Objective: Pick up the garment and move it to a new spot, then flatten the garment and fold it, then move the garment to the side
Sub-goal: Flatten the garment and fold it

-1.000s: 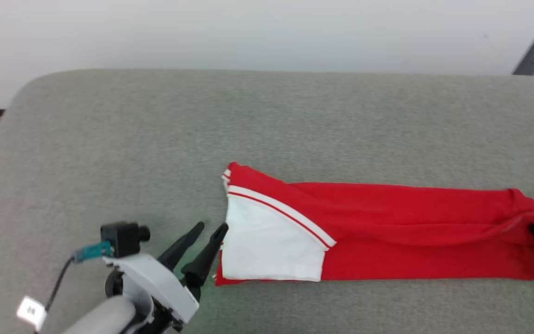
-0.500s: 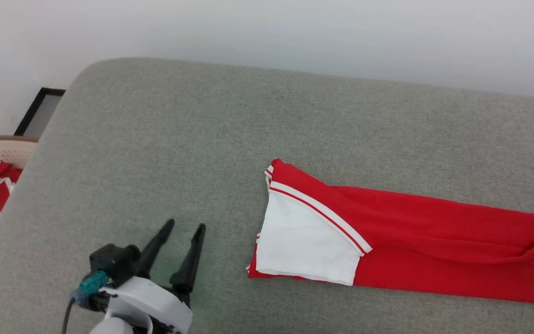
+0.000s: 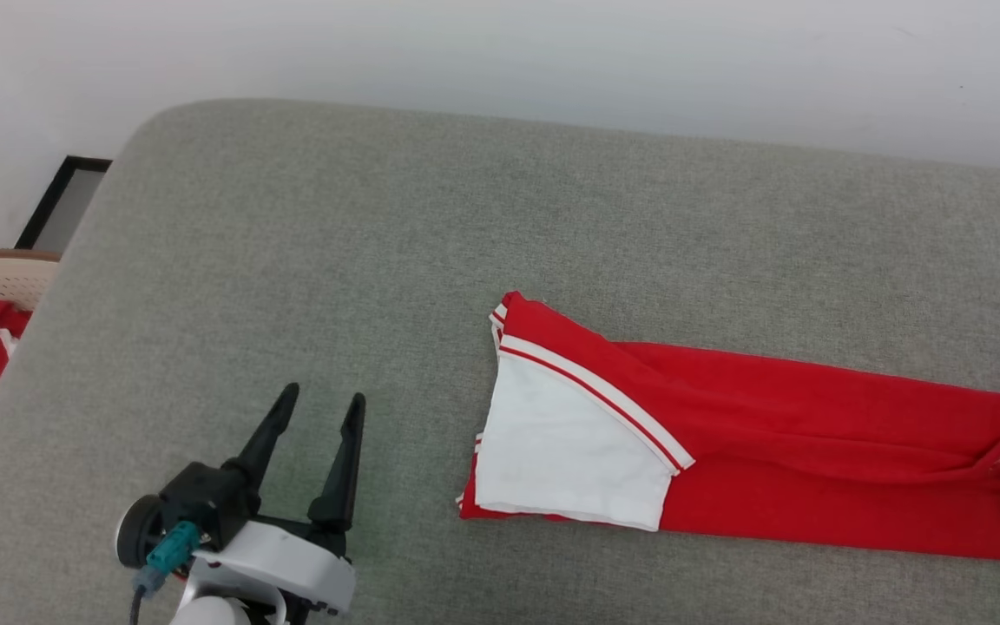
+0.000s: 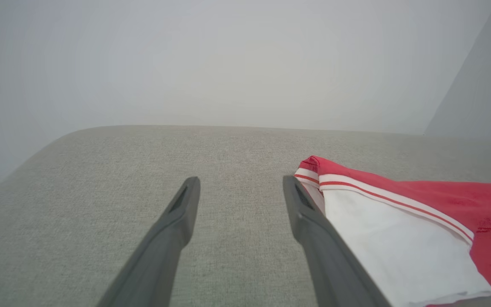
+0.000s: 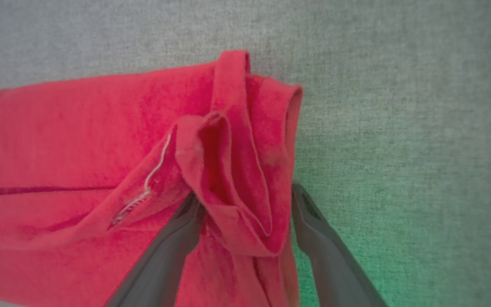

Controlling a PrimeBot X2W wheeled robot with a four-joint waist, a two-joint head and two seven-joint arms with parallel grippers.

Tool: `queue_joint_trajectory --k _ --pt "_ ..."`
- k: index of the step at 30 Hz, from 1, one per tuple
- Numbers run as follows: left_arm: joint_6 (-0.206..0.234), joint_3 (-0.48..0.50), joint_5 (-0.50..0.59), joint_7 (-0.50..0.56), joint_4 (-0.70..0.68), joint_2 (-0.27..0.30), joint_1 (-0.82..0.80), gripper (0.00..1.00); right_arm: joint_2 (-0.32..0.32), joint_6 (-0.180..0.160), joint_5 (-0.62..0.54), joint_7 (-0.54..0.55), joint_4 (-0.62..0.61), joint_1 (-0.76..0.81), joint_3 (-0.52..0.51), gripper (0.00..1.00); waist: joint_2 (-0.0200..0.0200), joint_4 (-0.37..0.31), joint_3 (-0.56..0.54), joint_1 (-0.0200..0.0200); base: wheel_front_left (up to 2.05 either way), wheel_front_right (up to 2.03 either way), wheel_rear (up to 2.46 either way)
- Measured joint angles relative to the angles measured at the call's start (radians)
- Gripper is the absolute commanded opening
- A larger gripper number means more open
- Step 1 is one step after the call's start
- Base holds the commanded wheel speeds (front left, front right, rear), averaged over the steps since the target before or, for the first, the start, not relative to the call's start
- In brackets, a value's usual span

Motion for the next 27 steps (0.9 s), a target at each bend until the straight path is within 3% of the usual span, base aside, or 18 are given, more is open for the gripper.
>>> queue_joint_trajectory --k 3,14,24,27 --pt "-0.012 0.031 0.025 0.000 0.009 -0.022 0.004 1.00 0.011 -0.001 -0.008 0.004 0.004 -0.008 -0.003 0.00 0.0000 -0.001 0.007 0.0000 0.00 0.00 0.00" --pt "-0.030 0.096 0.085 0.000 0.017 -0.061 0.018 1.00 0.000 0.002 0.016 -0.060 -0.008 0.001 -0.076 0.00 0.0000 -0.025 0.019 0.0000 0.00 0.00 0.00" --pt "-0.034 0.109 0.110 0.000 -0.034 -0.060 0.039 1.00 -0.225 0.001 0.021 -0.175 0.085 0.078 -0.233 0.00 0.0000 -0.081 0.027 0.0000 0.00 0.00 0.00" --pt "-0.034 0.100 0.110 0.000 -0.047 -0.059 0.044 1.00 -0.266 0.001 0.012 -0.207 0.121 0.079 -0.271 0.00 0.0000 -0.095 0.030 0.0000 0.00 0.00 0.00"
